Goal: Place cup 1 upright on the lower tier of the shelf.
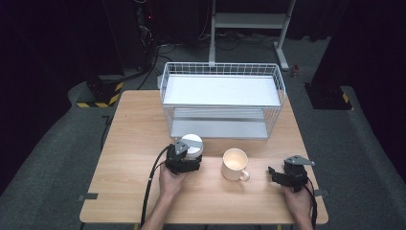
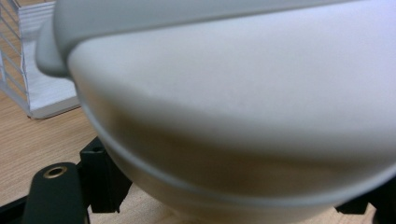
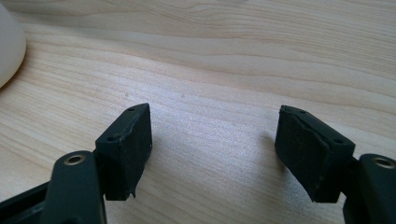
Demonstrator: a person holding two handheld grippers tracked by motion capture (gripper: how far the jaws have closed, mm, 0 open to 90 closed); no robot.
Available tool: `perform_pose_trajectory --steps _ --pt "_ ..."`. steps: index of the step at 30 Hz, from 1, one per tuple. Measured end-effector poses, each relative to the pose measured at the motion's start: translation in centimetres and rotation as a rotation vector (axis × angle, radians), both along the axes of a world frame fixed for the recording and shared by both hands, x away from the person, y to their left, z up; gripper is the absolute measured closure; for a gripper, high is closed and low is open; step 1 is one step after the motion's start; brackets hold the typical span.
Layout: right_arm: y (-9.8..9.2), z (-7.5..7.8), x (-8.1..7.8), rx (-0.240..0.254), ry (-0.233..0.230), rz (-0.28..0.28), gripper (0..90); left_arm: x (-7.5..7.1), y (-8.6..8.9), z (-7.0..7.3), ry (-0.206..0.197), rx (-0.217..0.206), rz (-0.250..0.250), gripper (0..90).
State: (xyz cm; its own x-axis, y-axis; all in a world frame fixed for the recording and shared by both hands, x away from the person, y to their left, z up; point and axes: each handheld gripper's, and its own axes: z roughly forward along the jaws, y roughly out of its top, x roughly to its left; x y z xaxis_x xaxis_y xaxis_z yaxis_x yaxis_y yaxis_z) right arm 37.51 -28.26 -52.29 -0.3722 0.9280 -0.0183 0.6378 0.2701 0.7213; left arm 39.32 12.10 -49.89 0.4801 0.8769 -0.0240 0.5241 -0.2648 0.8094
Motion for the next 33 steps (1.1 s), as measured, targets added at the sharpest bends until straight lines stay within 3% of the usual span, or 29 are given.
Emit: perform_pose_trajectory --steps 33 --pt "0.00 0.00 0.01 0.001 0.001 -0.001 27.8 0.26 0.52 0.02 -0.004 -0.008 -0.012 19.3"
